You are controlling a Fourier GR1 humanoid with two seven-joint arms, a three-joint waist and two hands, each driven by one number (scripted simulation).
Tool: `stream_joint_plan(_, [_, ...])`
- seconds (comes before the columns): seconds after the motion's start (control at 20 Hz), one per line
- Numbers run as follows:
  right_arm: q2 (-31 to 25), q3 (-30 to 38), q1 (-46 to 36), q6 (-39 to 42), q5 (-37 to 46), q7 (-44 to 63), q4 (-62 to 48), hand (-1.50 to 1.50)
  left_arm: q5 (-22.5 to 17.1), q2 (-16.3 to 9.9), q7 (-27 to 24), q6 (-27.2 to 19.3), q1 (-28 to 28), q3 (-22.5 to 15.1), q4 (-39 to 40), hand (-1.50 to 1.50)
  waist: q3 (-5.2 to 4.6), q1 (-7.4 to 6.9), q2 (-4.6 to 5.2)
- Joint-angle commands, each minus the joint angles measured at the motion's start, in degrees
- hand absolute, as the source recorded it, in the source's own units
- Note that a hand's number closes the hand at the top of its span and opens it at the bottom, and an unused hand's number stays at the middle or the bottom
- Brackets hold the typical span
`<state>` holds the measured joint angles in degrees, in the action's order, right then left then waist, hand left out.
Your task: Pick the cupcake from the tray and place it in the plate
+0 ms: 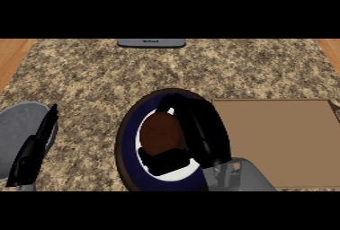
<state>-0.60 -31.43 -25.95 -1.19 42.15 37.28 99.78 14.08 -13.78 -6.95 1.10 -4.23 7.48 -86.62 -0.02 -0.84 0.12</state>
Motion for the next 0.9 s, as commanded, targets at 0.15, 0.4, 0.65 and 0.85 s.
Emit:
stream_joint_plan(0.15, [0.6,-5.6,-5.1,-16.2,-5.5,7.5,-13.7,-1.5,-0.4,-0.4,3.0,1.0,1.9,0.7,-0.6,0.0,0.02,-0.04,-0.02])
stream_joint_plan(0.4, [0.6,-7.4,-4.8,-22.6,-7.3,5.5,-11.7,-1.5,-0.2,-0.6,-4.3,0.6,-0.3,2.7,3.4,0.0,0.01,0.4,-0.13])
stream_joint_plan(0.65, [0.6,1.3,-5.1,-33.8,-11.7,-3.3,-12.7,-1.5,-0.2,0.5,-2.8,0.7,0.7,1.7,3.7,0.0,0.03,0.35,0.12])
stream_joint_plan(0.85, [-1.5,7.1,1.4,-33.6,-13.1,-5.3,-6.4,-1.5,0.4,0.6,-0.3,0.1,0.8,1.6,1.0,0.0,0.06,1.05,-0.11])
